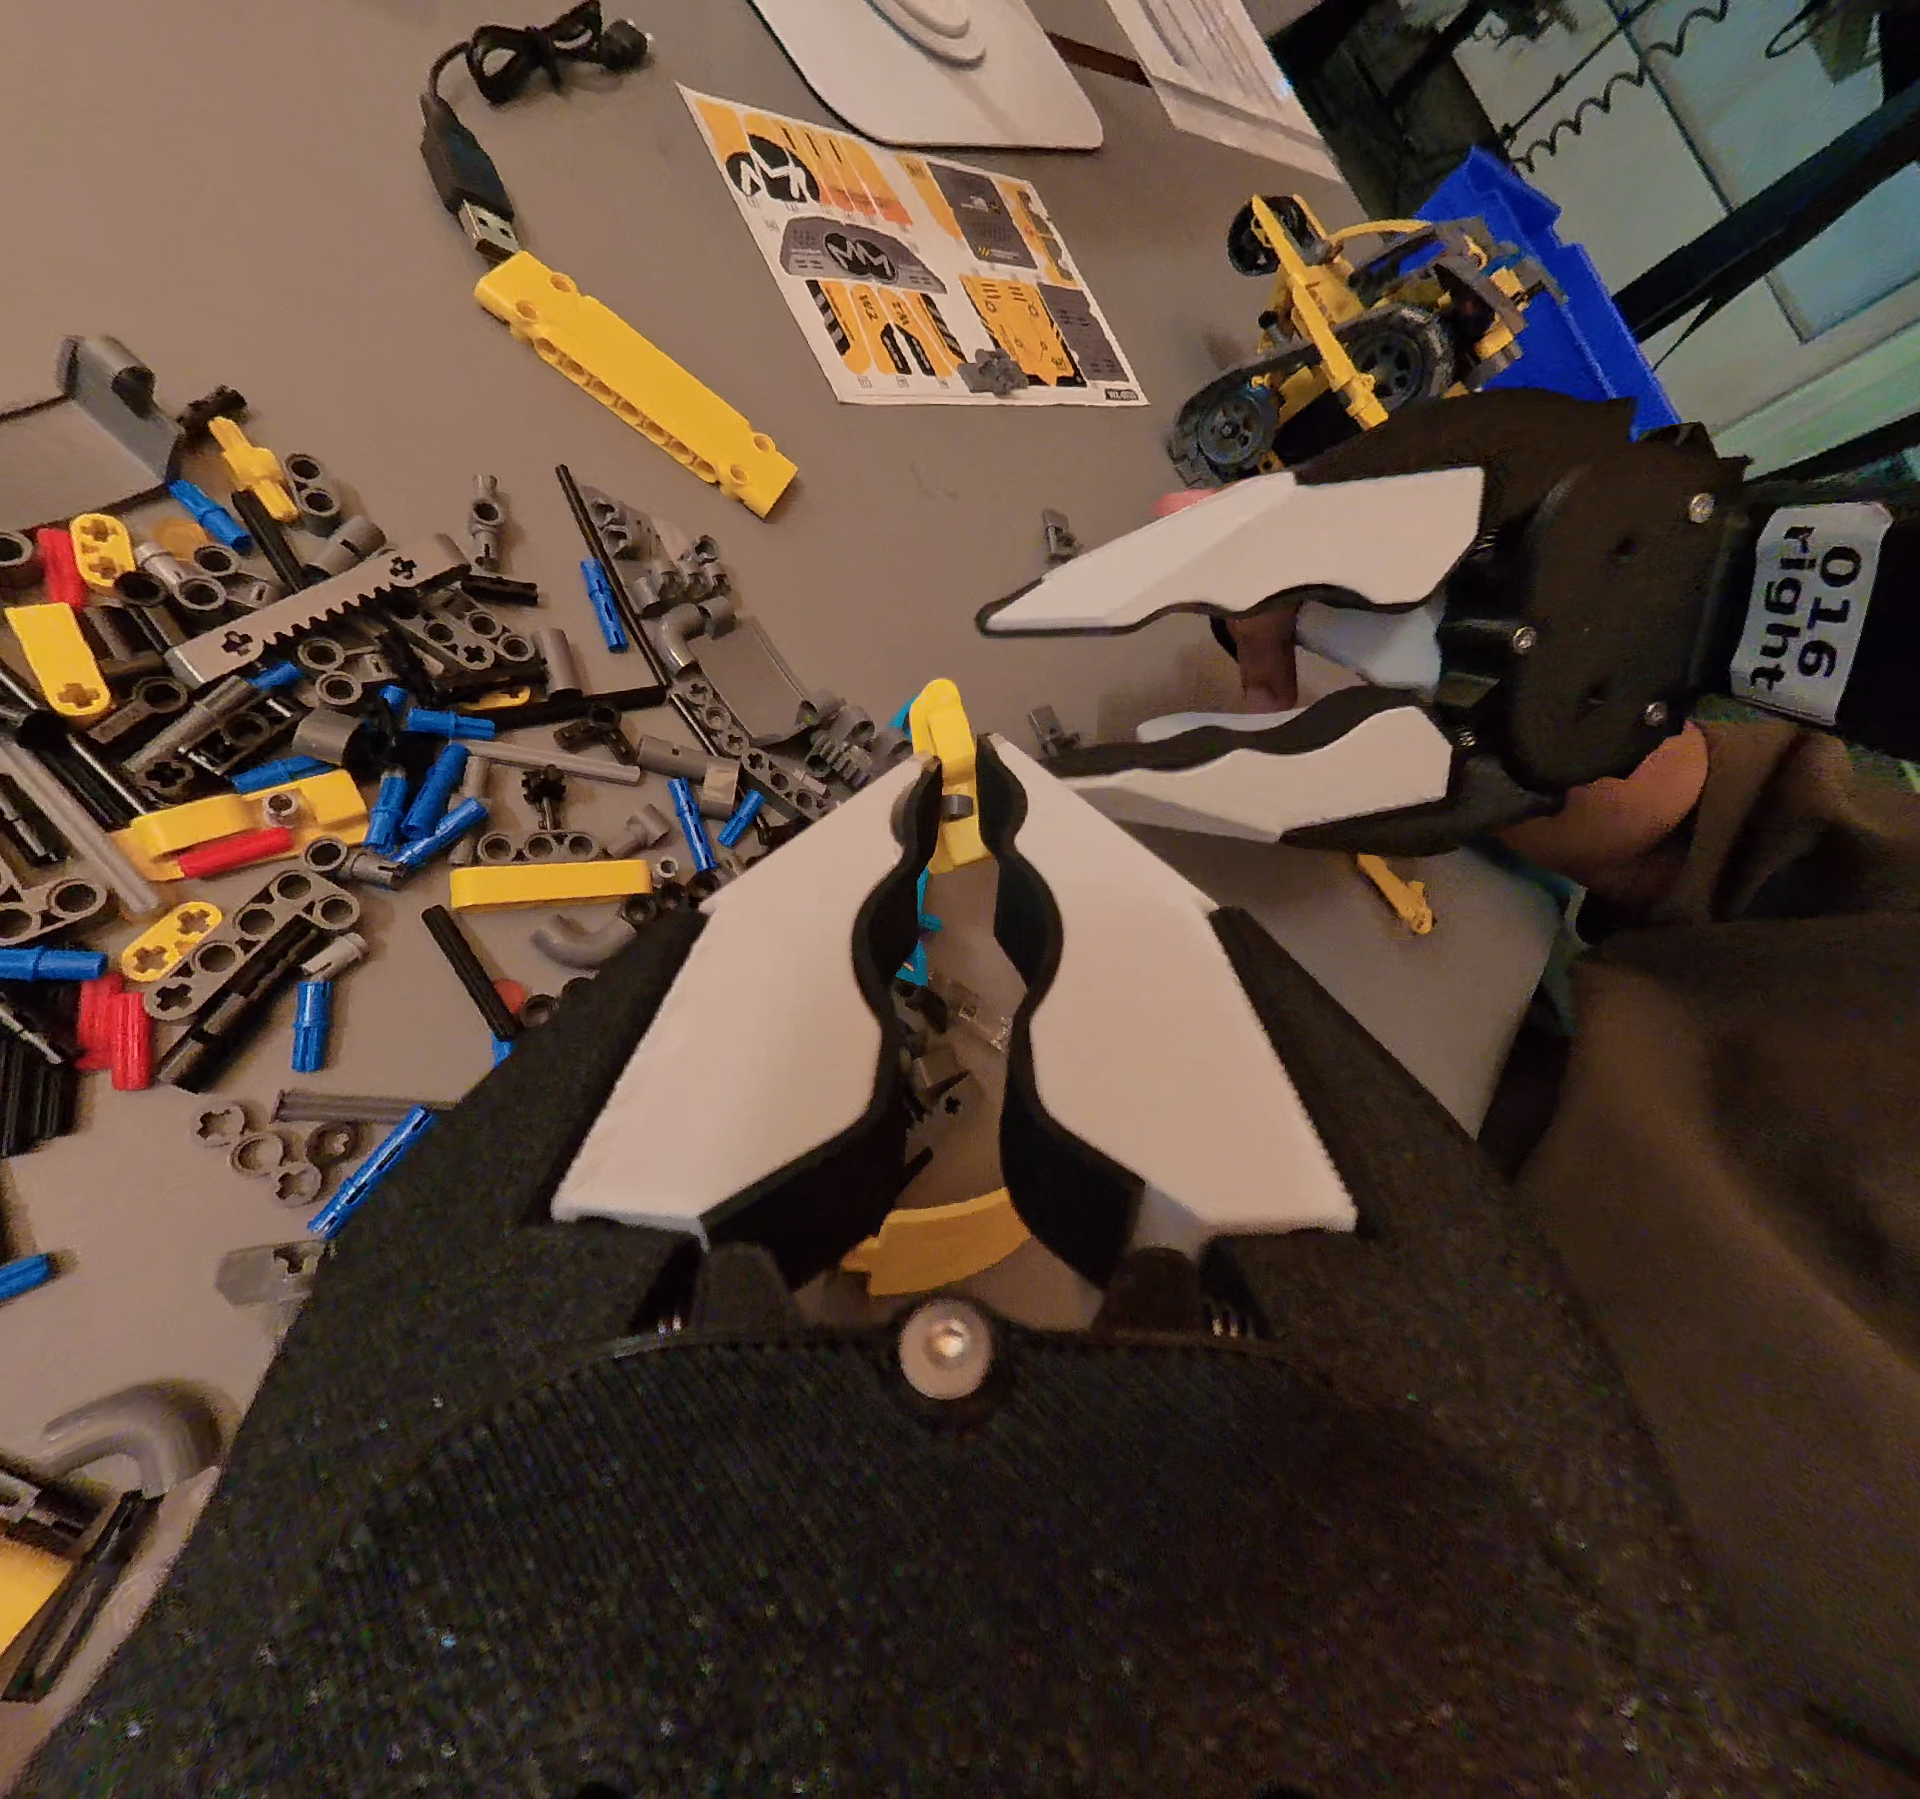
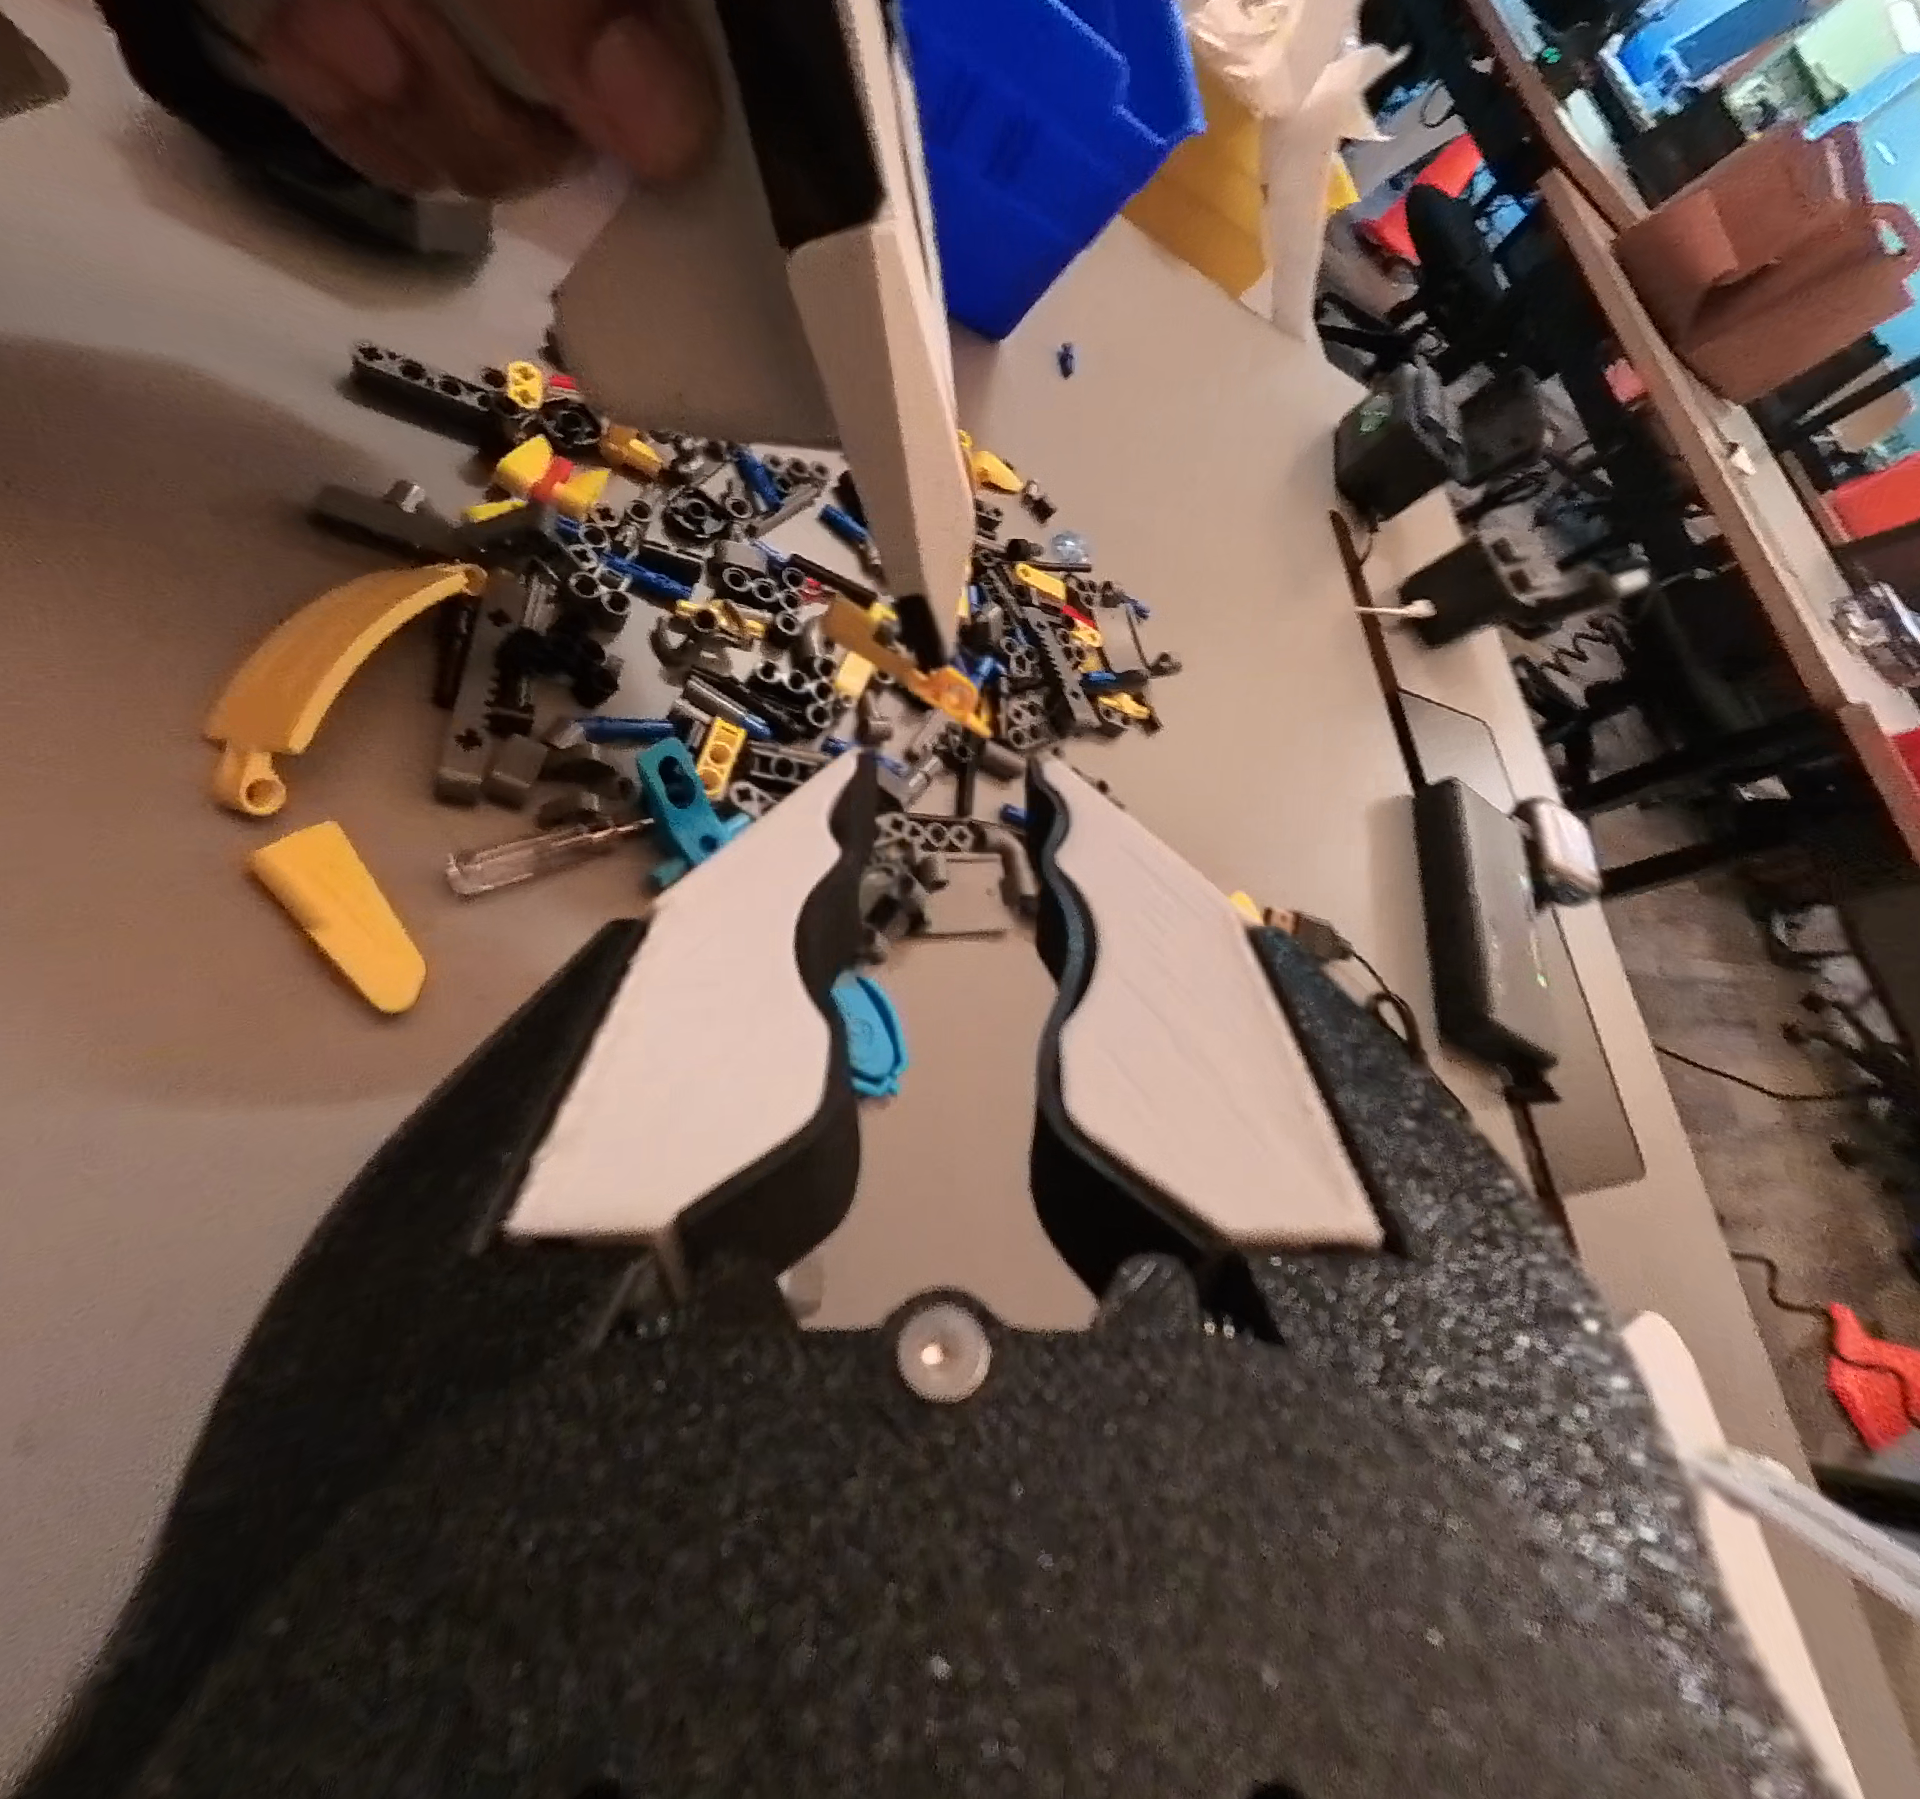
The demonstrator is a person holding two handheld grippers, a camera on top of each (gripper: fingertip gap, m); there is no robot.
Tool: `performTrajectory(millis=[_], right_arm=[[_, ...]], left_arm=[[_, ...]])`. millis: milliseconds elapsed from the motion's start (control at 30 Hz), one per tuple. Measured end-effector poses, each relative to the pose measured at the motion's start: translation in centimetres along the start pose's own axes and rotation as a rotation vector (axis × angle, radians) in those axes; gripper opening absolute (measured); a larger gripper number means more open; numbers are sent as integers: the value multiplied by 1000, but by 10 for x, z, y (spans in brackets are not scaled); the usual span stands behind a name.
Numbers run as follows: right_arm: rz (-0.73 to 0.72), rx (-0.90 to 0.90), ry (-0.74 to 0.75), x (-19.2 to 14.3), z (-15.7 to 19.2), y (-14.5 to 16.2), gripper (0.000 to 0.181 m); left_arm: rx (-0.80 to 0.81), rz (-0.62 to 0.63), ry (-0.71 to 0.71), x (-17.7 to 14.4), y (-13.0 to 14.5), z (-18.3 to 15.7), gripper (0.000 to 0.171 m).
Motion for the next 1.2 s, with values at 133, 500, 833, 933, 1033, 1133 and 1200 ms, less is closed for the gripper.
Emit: performTrajectory(millis=[133,500,833,933,1033,1133,1200], right_arm=[[15,-39,-25,11,0,-2,29],[83,-133,-37,26,4,6,2],[66,54,-115,22,2,12,0],[21,214,-199,11,5,15,0],[-31,415,-306,-7,14,20,0],[-129,615,-386,-35,28,22,0],[-179,719,-403,-58,40,22,0]], left_arm=[[0,21,-5,0,3,1,4],[-2,64,-38,6,7,5,4],[-16,15,-88,3,1,12,18],[13,-56,-104,-3,-8,11,30],[87,-127,-118,-9,-15,3,32],[151,-144,-108,-10,-18,-5,33],[191,-134,-104,-7,-16,-9,34]])
Point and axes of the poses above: each gripper's, where its closed fingertips meet, x out along the fingers, y out of its underside, z = x × y across the jaws, the point moved 6 cm from there along -x, back along the fingers, and after that the axes turned 15 degrees about -y, right-handed, at the moved point
